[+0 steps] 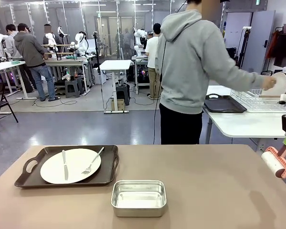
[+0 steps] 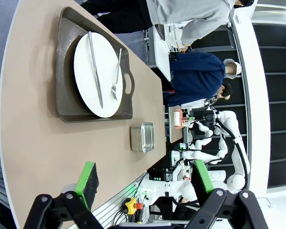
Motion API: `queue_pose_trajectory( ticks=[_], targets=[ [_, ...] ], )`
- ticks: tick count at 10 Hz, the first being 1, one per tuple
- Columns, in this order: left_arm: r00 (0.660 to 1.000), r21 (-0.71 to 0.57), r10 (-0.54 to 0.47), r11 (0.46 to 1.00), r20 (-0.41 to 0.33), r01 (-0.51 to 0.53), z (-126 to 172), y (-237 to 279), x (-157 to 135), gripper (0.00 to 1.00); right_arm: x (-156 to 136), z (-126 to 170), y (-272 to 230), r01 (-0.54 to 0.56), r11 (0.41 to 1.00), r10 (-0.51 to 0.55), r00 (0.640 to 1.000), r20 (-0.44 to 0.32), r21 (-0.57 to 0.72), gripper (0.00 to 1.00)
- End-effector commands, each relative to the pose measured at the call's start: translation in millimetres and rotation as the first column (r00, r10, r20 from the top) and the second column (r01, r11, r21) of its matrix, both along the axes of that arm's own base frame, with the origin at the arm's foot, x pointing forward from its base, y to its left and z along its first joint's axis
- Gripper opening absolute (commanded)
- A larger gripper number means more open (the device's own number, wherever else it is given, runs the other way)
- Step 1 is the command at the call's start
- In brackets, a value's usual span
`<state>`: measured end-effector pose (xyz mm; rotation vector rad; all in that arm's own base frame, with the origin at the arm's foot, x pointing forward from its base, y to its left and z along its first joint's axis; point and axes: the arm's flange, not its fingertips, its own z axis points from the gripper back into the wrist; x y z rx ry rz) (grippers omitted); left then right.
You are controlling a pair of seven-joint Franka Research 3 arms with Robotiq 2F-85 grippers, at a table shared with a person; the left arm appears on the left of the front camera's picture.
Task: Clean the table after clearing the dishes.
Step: Place the Lint Roller back on top of the Airtight Container.
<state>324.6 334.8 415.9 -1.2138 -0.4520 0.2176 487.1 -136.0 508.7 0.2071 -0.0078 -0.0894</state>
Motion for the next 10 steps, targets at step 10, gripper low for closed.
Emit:
queue_pose_trajectory(
  ticks=[10],
  targets=[
    [1.000, 0.001, -0.001, 1.000, 0.008, 0.001, 0, 1, -3, 1.00, 17, 105, 159, -0.595, 0.727, 0.654, 0.752, 0.079, -0.343, 0.22]
  ],
)
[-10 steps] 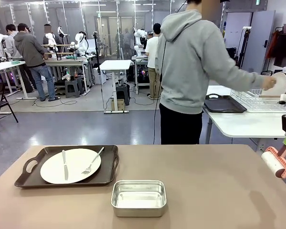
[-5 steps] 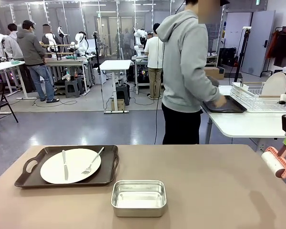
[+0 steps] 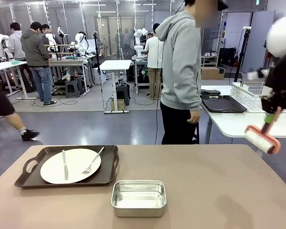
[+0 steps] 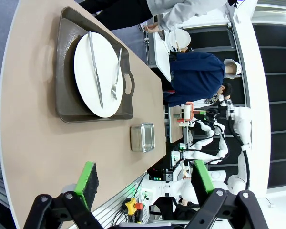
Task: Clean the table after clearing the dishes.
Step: Place the Lint Roller back on top of the Airtight Container.
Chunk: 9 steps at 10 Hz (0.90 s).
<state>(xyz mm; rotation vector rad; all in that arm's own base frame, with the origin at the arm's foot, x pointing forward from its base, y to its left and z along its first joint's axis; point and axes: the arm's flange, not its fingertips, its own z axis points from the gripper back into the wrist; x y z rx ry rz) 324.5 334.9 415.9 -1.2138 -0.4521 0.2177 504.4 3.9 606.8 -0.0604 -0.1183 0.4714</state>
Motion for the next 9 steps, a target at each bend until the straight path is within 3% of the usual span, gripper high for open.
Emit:
queue_pose_trajectory(
  ticks=[1, 3, 4, 6, 9],
  targets=[
    [1.000, 0.001, -0.001, 1.000, 0.008, 0.001, 0, 1, -3, 1.00, -1, 17, 65, -0.263, 0.959, 0.267, 0.963, 0.033, -0.102, 0.22],
    [1.000, 0.001, -0.001, 1.000, 0.008, 0.001, 0, 1, -3, 1.00, -3, 24, 161, -0.495, 0.844, 0.507, 0.862, 0.005, -0.204, 0.22],
    [1.000, 0.001, -0.001, 1.000, 0.008, 0.001, 0, 1, -3, 1.00, -10, 23, 202, -0.602, 0.772, 0.610, 0.792, -0.029, -0.201, 0.22],
    [1.000, 0.001, -0.001, 1.000, 0.008, 0.001, 0, 1, -3, 1.00, -36, 6, 275, -0.727, 0.668, 0.729, 0.682, -0.060, -0.159, 0.22],
    [1.000, 0.001, -0.001, 1.000, 0.008, 0.001, 0, 1, -3, 1.00, -80, -20, 339, -0.833, 0.553, 0.832, 0.553, -0.047, -0.020, 0.22]
  ],
)
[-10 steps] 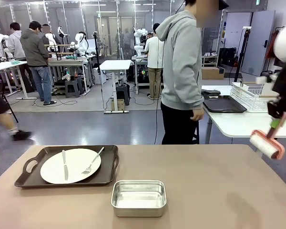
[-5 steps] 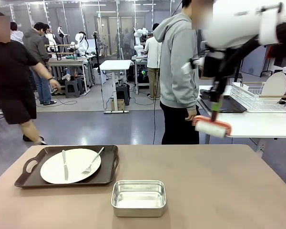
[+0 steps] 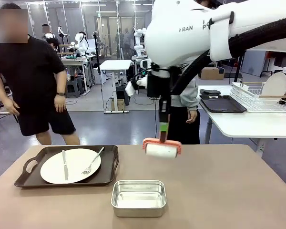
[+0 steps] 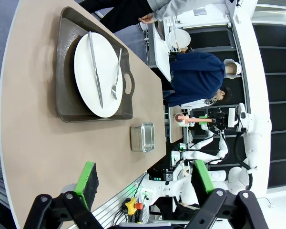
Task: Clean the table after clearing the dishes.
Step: Place the Lint Roller back on top of the Airtight Container.
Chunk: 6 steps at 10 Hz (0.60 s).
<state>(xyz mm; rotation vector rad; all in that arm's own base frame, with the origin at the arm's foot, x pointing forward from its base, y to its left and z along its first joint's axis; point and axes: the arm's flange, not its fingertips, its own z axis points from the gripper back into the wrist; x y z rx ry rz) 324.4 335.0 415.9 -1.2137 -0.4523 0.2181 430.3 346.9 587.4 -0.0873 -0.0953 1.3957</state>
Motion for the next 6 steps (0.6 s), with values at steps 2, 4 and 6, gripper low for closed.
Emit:
queue_pose_trajectory(
  ticks=[2, 4, 6],
  targets=[
    [1.000, 0.001, -0.001, 1.000, 0.008, 0.001, 0, 1, -3, 1.00, -28, -1, 18, -0.116, 0.988, 0.122, 0.991, -0.054, 0.099, 0.22],
    [1.000, 0.001, -0.001, 1.000, 0.008, 0.001, 0, 1, -3, 1.00, -35, -13, 36, -0.099, 0.991, 0.109, 0.987, -0.120, 0.092, 0.22],
    [1.000, 0.001, -0.001, 1.000, 0.008, 0.001, 0, 1, -3, 1.00, -33, -5, 38, -0.094, 0.991, 0.103, 0.990, -0.093, 0.096, 0.22]
  ],
)
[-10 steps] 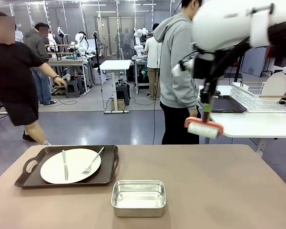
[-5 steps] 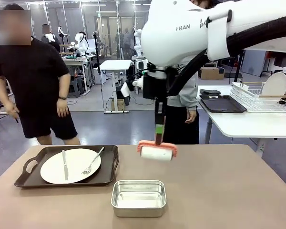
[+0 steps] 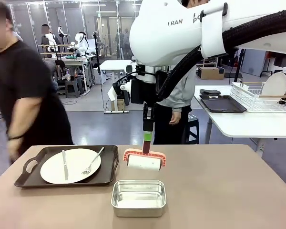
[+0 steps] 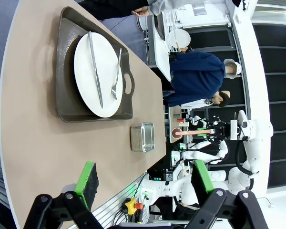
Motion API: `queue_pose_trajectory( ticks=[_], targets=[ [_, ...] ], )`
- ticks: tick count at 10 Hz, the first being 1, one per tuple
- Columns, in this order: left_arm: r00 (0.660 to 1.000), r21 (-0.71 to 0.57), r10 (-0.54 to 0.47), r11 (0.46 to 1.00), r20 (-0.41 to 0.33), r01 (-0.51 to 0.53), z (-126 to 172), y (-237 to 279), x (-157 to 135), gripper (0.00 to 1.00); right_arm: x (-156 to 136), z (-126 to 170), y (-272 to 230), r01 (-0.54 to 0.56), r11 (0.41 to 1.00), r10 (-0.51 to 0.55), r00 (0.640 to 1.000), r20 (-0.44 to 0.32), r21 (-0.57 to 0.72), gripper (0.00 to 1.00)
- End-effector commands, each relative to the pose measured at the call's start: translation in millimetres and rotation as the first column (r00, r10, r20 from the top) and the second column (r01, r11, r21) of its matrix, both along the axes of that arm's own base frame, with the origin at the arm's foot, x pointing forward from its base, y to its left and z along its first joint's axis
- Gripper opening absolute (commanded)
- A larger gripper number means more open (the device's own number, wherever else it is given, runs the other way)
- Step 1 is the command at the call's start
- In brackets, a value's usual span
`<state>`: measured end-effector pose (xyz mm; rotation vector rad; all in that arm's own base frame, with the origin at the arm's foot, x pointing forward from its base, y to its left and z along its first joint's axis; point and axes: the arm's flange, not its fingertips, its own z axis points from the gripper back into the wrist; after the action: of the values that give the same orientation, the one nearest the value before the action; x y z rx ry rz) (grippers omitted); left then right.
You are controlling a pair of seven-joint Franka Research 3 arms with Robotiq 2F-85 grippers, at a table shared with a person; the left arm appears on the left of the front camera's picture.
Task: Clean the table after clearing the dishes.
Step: Place the Lint Roller back on top of the Airtight Container.
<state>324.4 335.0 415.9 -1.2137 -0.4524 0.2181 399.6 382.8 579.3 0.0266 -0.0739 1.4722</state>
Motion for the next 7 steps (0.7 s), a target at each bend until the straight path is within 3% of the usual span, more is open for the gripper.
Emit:
queue_pose_trajectory(
  ticks=[1, 4, 7],
  targets=[
    [1.000, 0.001, -0.001, 1.000, 0.008, 0.001, 0, 1, -3, 1.00, -2, 3, 2, -0.019, 0.999, 0.019, 1.000, -0.015, 0.030, 0.22],
    [1.000, 0.001, -0.001, 1.000, 0.008, 0.001, 0, 1, -3, 1.00, 0, 2, 1, -0.002, 1.000, 0.002, 1.000, -0.004, 0.011, 0.22],
    [1.000, 0.001, -0.001, 1.000, 0.008, 0.001, 0, 1, -3, 1.00, 26, -41, 22, 0.033, 0.999, -0.036, 0.996, -0.080, -0.044, 0.22]
  ],
)
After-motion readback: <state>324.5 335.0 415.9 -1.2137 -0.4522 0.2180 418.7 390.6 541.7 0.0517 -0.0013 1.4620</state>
